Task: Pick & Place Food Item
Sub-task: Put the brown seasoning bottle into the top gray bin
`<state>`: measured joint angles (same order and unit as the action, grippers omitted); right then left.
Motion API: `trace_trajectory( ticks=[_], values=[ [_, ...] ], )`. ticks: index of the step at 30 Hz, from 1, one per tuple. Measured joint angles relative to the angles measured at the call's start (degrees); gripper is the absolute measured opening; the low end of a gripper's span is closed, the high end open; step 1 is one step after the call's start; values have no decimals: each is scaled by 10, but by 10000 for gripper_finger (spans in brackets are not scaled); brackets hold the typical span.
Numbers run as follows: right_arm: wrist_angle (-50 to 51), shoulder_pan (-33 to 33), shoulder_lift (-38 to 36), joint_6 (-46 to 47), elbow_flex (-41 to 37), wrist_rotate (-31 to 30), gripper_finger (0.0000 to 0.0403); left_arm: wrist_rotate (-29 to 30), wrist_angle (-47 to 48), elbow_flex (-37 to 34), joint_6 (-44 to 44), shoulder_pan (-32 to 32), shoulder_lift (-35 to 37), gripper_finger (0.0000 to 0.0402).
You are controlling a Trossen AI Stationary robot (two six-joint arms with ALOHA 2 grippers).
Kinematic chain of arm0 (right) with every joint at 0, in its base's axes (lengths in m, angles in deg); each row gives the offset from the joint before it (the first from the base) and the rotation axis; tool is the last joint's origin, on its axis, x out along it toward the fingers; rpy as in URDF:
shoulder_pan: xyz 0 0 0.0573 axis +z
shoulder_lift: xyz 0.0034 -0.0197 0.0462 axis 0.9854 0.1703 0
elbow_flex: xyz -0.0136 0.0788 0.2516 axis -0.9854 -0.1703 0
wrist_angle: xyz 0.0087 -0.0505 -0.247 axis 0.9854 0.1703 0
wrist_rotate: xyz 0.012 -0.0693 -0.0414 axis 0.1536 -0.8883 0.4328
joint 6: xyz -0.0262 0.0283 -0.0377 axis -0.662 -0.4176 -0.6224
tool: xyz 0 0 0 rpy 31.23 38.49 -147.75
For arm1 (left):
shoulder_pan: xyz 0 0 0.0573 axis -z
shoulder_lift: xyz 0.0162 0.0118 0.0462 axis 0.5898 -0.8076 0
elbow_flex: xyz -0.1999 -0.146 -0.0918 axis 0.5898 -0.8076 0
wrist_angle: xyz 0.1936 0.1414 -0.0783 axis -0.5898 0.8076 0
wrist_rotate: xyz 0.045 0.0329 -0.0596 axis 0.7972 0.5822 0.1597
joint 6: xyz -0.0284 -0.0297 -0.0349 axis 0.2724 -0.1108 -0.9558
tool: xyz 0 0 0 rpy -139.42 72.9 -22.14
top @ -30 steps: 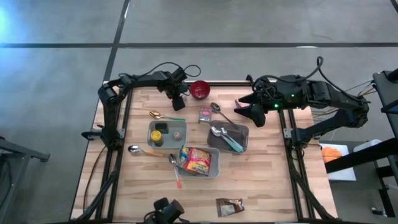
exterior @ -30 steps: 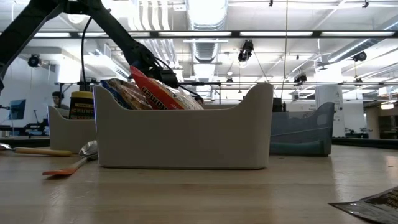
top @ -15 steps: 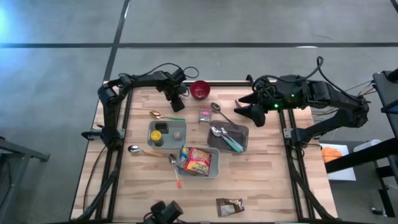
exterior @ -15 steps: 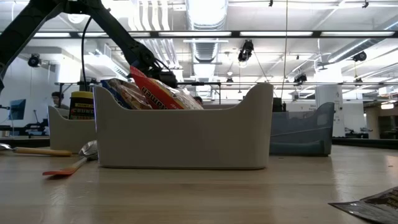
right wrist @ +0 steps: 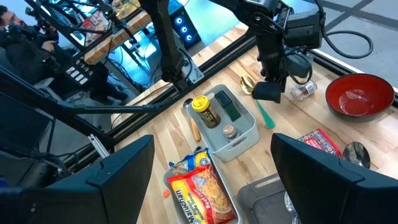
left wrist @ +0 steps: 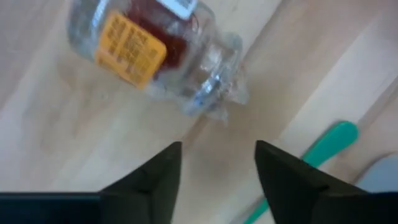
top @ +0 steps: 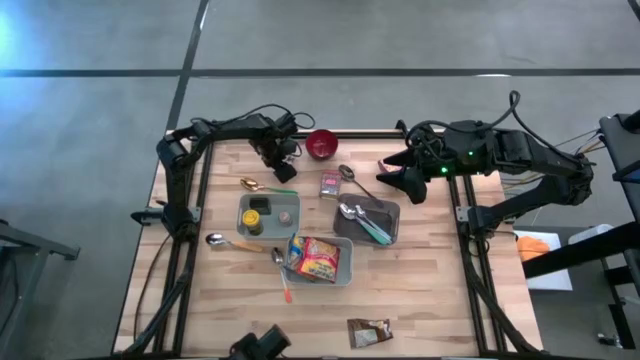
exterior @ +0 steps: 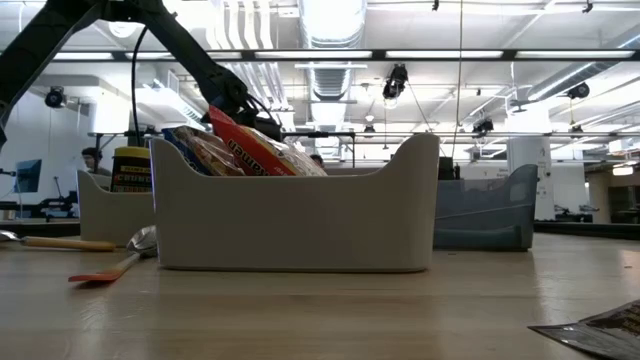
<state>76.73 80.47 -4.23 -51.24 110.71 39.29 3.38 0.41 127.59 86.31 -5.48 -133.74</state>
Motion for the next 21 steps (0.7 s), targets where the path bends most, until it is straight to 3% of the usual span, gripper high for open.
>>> trace_trajectory(
  ticks=[6,10,16,21],
  values=[
    [0,3,0,-2,0,0,317,-16,2,1,-112,-2,11,304],
    [0,10,0,-4,0,0,317,-6,-3,12,-205,-2,16,341],
    [0,10,0,-6,0,0,317,60,-53,30,-299,2,16,353],
    [1,10,0,-7,0,0,317,67,-81,31,-364,3,16,353]
  ],
)
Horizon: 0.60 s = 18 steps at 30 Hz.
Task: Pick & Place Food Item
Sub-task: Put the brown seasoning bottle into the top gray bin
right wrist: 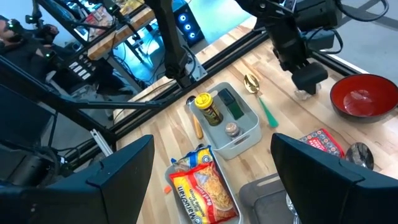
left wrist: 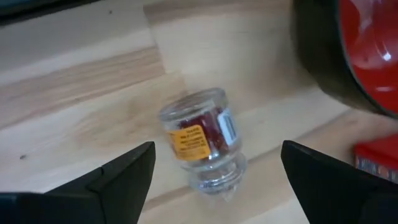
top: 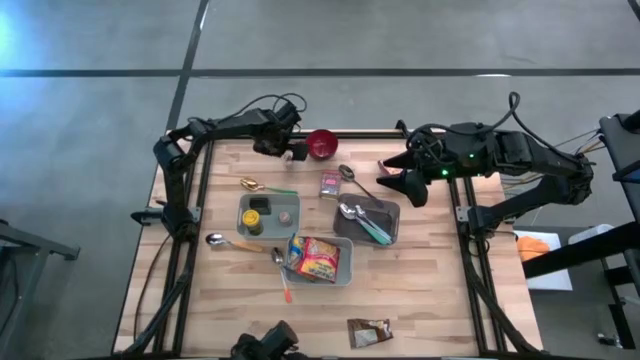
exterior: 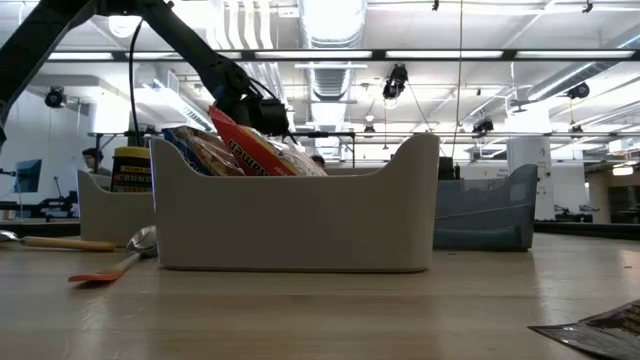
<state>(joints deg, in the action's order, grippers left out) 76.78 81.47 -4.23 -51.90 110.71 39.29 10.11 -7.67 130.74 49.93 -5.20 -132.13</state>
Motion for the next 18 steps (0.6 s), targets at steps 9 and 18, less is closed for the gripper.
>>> trace_trajectory(
  ticks=[9,18],
  values=[
    [0,0,0,-12,0,0,317,30,2,0,-50,0,-3,353],
    [0,5,0,-11,0,0,317,29,15,0,-60,12,-30,353]
  ],
)
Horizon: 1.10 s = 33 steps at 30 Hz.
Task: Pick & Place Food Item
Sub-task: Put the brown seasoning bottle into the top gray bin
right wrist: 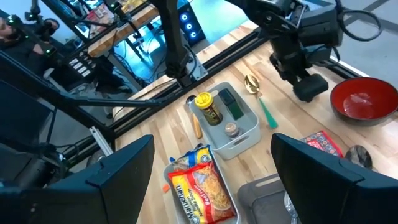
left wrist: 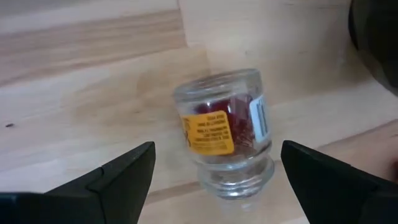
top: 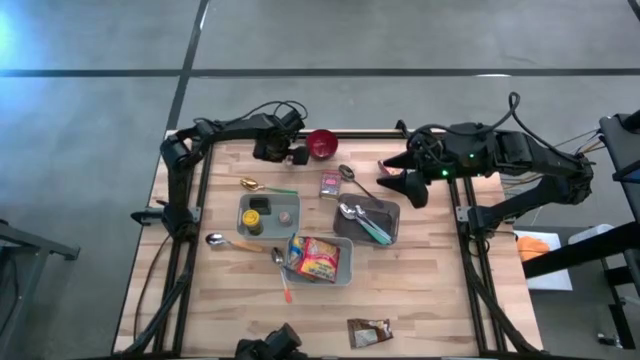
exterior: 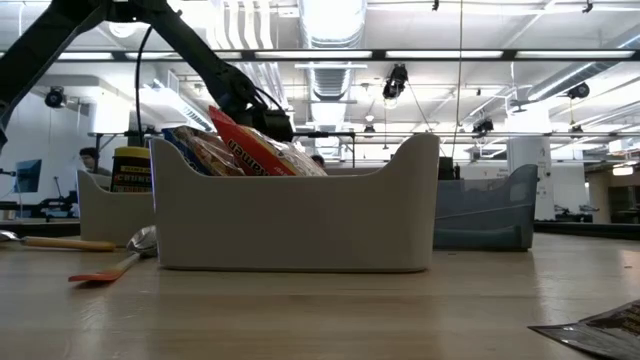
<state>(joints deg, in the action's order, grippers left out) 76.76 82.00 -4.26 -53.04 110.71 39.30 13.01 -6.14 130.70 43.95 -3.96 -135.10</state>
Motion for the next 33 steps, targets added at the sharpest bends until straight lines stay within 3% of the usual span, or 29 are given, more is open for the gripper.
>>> trace_trajectory(
  ticks=[6,15,20,33],
  values=[
    [0,11,0,0,0,0,317,13,-6,-1,-2,-1,0,337],
    [0,17,-1,1,0,0,317,18,-30,-1,21,0,-1,234],
    [0,17,-2,3,0,0,317,4,-30,-1,32,0,-1,200],
    [0,17,-2,10,0,0,317,-22,-45,-42,66,13,0,232]
  ],
)
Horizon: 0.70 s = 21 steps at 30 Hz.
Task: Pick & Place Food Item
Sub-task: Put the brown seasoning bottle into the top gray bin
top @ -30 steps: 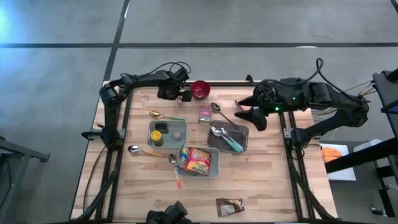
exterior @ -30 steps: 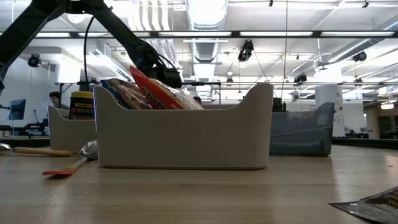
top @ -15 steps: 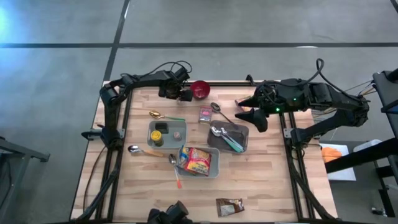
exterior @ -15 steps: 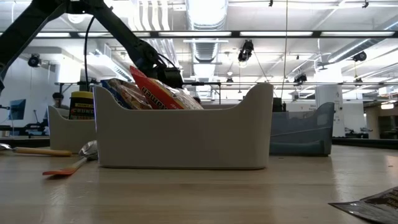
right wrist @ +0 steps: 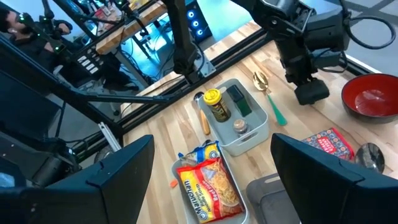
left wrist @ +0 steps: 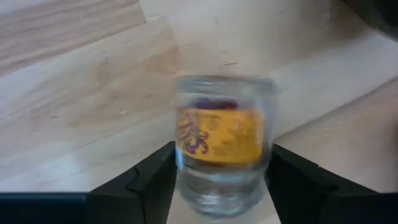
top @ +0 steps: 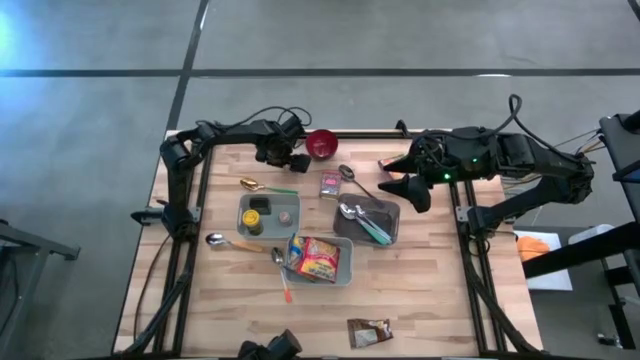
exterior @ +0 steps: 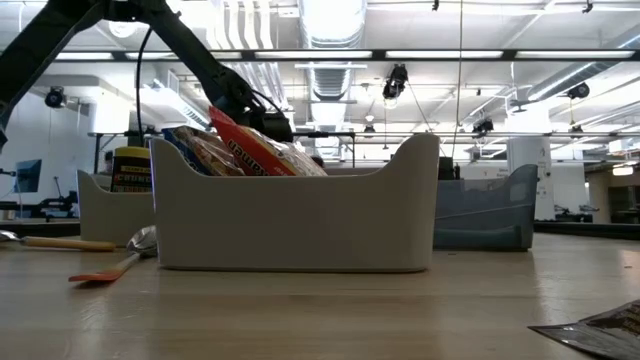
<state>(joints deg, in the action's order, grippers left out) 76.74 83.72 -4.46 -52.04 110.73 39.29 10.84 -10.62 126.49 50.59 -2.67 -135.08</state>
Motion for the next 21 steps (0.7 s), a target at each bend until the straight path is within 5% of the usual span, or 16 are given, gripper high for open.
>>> trace_trajectory(
  ticks=[9,15,21],
  values=[
    [0,9,0,0,0,0,317,0,0,-1,14,2,0,229],
    [0,16,0,0,0,-1,317,8,0,-1,39,6,0,165],
    [0,16,0,0,0,-2,317,9,1,-1,72,9,1,165]
  ],
)
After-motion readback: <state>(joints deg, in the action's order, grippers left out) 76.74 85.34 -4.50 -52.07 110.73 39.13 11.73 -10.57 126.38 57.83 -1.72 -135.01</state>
